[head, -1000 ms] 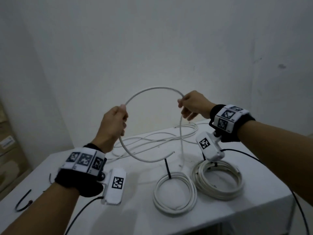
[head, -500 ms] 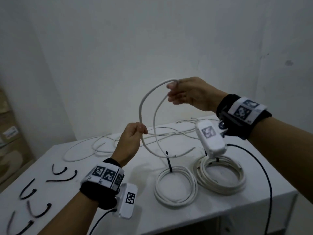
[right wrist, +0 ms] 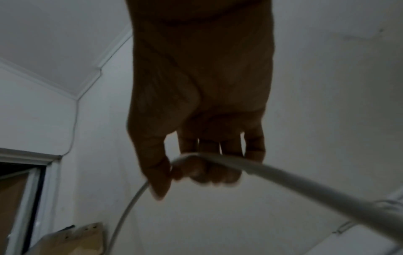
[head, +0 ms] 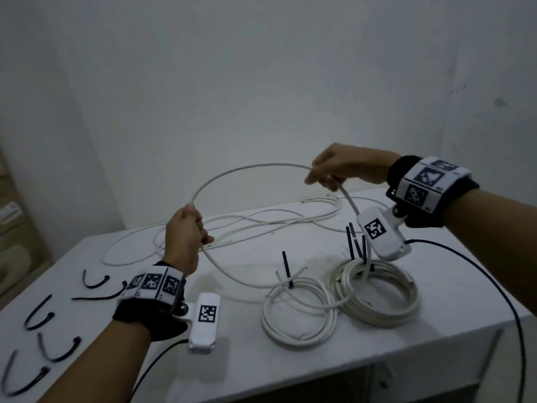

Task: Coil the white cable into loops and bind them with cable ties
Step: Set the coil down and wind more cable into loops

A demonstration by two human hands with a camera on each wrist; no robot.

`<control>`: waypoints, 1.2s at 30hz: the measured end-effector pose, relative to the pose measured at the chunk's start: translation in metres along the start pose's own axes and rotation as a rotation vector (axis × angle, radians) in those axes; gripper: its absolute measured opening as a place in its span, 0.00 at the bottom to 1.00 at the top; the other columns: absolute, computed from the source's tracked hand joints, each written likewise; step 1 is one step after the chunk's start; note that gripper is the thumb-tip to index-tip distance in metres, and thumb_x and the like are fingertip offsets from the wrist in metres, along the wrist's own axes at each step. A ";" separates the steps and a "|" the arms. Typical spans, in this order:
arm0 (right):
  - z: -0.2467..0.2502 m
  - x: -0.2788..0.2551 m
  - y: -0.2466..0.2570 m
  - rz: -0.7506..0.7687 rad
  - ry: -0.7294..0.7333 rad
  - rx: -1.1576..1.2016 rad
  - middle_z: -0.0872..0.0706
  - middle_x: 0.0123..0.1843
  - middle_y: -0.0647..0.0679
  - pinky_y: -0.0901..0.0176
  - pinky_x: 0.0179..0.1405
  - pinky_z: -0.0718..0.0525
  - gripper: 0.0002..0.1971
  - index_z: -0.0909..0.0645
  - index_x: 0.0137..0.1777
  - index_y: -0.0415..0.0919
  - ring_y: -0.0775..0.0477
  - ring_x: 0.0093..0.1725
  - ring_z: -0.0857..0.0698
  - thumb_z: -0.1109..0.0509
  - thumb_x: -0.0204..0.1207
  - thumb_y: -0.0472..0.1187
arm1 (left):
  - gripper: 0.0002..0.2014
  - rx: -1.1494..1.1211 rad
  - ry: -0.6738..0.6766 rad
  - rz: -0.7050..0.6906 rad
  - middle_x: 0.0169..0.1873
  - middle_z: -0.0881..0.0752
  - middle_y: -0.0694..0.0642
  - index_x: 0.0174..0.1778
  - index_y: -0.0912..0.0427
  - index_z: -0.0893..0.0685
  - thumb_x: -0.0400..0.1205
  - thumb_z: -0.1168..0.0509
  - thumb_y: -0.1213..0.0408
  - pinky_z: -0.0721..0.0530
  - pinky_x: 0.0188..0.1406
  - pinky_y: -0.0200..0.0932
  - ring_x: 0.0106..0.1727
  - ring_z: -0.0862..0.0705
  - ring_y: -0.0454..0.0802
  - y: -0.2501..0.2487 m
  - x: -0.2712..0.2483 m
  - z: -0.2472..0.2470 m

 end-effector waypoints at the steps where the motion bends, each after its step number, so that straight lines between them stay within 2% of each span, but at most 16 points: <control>1: -0.006 0.000 -0.012 -0.076 0.092 -0.019 0.21 0.26 0.47 0.55 0.37 0.24 0.15 0.23 0.27 0.40 0.47 0.29 0.23 0.29 0.75 0.41 | 0.18 -0.029 -0.029 0.013 0.25 0.37 0.53 0.34 0.56 0.31 0.90 0.49 0.57 0.25 0.24 0.42 0.16 0.37 0.42 0.000 0.004 0.006; 4: -0.020 -0.007 -0.044 -0.266 0.238 0.085 0.25 0.24 0.47 0.55 0.35 0.26 0.17 0.27 0.27 0.41 0.47 0.27 0.26 0.32 0.77 0.41 | 0.18 -0.089 -0.096 0.056 0.25 0.38 0.54 0.33 0.56 0.32 0.90 0.49 0.58 0.26 0.22 0.41 0.17 0.38 0.44 -0.001 0.017 0.026; 6: -0.023 -0.007 -0.055 -0.299 0.199 0.348 0.33 0.22 0.51 0.59 0.28 0.30 0.20 0.32 0.27 0.45 0.51 0.23 0.33 0.34 0.80 0.44 | 0.17 -0.070 -0.084 0.061 0.25 0.36 0.53 0.34 0.57 0.30 0.90 0.48 0.59 0.25 0.21 0.39 0.18 0.37 0.44 0.000 0.020 0.031; 9: -0.011 0.004 -0.052 -0.223 -0.074 0.759 0.42 0.19 0.56 0.67 0.16 0.46 0.21 0.39 0.28 0.49 0.57 0.17 0.43 0.38 0.82 0.47 | 0.15 0.062 0.007 0.019 0.26 0.30 0.54 0.38 0.58 0.25 0.90 0.49 0.62 0.26 0.24 0.40 0.22 0.33 0.45 0.004 0.010 0.021; 13: -0.003 0.009 -0.033 -0.163 -0.266 1.212 0.45 0.15 0.55 0.70 0.14 0.52 0.28 0.41 0.17 0.49 0.56 0.13 0.46 0.40 0.81 0.44 | 0.14 0.192 0.100 -0.073 0.32 0.20 0.55 0.42 0.58 0.21 0.90 0.48 0.63 0.21 0.26 0.39 0.30 0.23 0.47 0.006 -0.005 0.004; 16: -0.018 0.008 -0.023 -0.131 -0.500 1.496 0.47 0.12 0.54 0.74 0.15 0.51 0.30 0.45 0.14 0.49 0.54 0.11 0.48 0.42 0.79 0.40 | 0.16 0.099 0.193 0.014 0.40 0.12 0.60 0.41 0.59 0.24 0.90 0.52 0.63 0.17 0.31 0.44 0.38 0.15 0.53 0.011 -0.019 -0.016; 18: -0.043 0.006 -0.023 -0.184 -0.668 1.599 0.46 0.12 0.53 0.77 0.15 0.48 0.27 0.44 0.17 0.48 0.53 0.10 0.48 0.42 0.78 0.38 | 0.17 -0.087 0.252 0.147 0.42 0.10 0.62 0.38 0.58 0.27 0.91 0.54 0.61 0.16 0.37 0.49 0.41 0.12 0.57 0.011 -0.033 -0.034; 20: -0.075 0.005 -0.023 -0.254 -0.718 1.620 0.45 0.11 0.53 0.76 0.15 0.45 0.21 0.43 0.25 0.47 0.53 0.10 0.47 0.42 0.79 0.37 | 0.18 -0.317 0.242 0.268 0.35 0.10 0.61 0.37 0.58 0.29 0.91 0.54 0.59 0.15 0.38 0.50 0.35 0.11 0.57 0.006 -0.044 -0.049; 22: -0.105 0.003 -0.025 -0.324 -0.695 1.620 0.43 0.12 0.52 0.73 0.16 0.43 0.18 0.40 0.28 0.45 0.53 0.10 0.45 0.42 0.79 0.36 | 0.19 -0.488 0.132 0.332 0.20 0.17 0.56 0.34 0.57 0.32 0.90 0.55 0.59 0.18 0.30 0.45 0.19 0.19 0.52 0.000 -0.047 -0.052; 24: -0.127 -0.002 -0.025 -0.378 -0.606 1.575 0.41 0.13 0.52 0.67 0.18 0.39 0.17 0.38 0.29 0.44 0.53 0.12 0.41 0.42 0.80 0.36 | 0.20 -0.506 0.021 0.346 0.13 0.31 0.50 0.32 0.55 0.34 0.90 0.56 0.57 0.34 0.17 0.34 0.11 0.35 0.46 -0.006 -0.043 -0.046; 26: -0.135 -0.010 -0.026 -0.424 -0.481 1.411 0.33 0.19 0.49 0.61 0.25 0.31 0.16 0.35 0.29 0.43 0.51 0.20 0.34 0.39 0.80 0.37 | 0.19 -0.412 -0.020 0.333 0.14 0.36 0.48 0.31 0.54 0.33 0.89 0.53 0.55 0.47 0.14 0.30 0.12 0.43 0.44 -0.010 -0.040 -0.040; 28: -0.127 -0.017 -0.025 -0.413 -0.420 1.066 0.22 0.36 0.46 0.57 0.37 0.26 0.06 0.25 0.41 0.40 0.49 0.35 0.24 0.32 0.76 0.40 | 0.19 -0.256 0.013 0.246 0.14 0.37 0.47 0.30 0.53 0.34 0.89 0.50 0.54 0.49 0.14 0.30 0.13 0.45 0.43 -0.016 -0.038 -0.033; 31: -0.088 -0.021 -0.010 -0.059 -0.590 0.400 0.26 0.68 0.45 0.52 0.63 0.27 0.34 0.32 0.72 0.43 0.49 0.65 0.27 0.24 0.68 0.47 | 0.19 0.038 0.180 0.038 0.16 0.37 0.47 0.29 0.54 0.34 0.88 0.46 0.55 0.47 0.15 0.32 0.16 0.44 0.43 -0.029 -0.039 -0.034; 33: -0.075 -0.022 0.027 0.330 -0.649 -0.152 0.28 0.73 0.46 0.46 0.71 0.31 0.42 0.35 0.77 0.45 0.46 0.71 0.29 0.25 0.64 0.58 | 0.19 0.181 0.284 -0.089 0.18 0.36 0.49 0.30 0.55 0.33 0.88 0.43 0.56 0.44 0.15 0.33 0.17 0.42 0.44 -0.036 -0.044 -0.038; 34: -0.077 -0.020 0.044 0.465 -0.595 -0.362 0.27 0.73 0.46 0.44 0.72 0.31 0.44 0.35 0.77 0.45 0.44 0.72 0.28 0.27 0.63 0.62 | 0.19 0.230 0.315 -0.144 0.19 0.35 0.50 0.30 0.56 0.32 0.87 0.42 0.57 0.43 0.14 0.34 0.18 0.41 0.44 -0.039 -0.049 -0.041; 36: -0.088 -0.009 0.063 0.489 -0.342 -0.582 0.25 0.72 0.47 0.46 0.73 0.31 0.45 0.39 0.79 0.48 0.45 0.72 0.27 0.26 0.65 0.63 | 0.18 0.263 0.358 -0.209 0.21 0.33 0.52 0.32 0.59 0.30 0.87 0.41 0.58 0.39 0.14 0.34 0.18 0.38 0.43 -0.048 -0.057 -0.046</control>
Point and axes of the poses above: each hand's wrist, its own x-axis towards the middle knuckle, its own z-axis out of the back of the hand, y = z × x, the point moved 5 cm from there along x, towards the middle knuckle
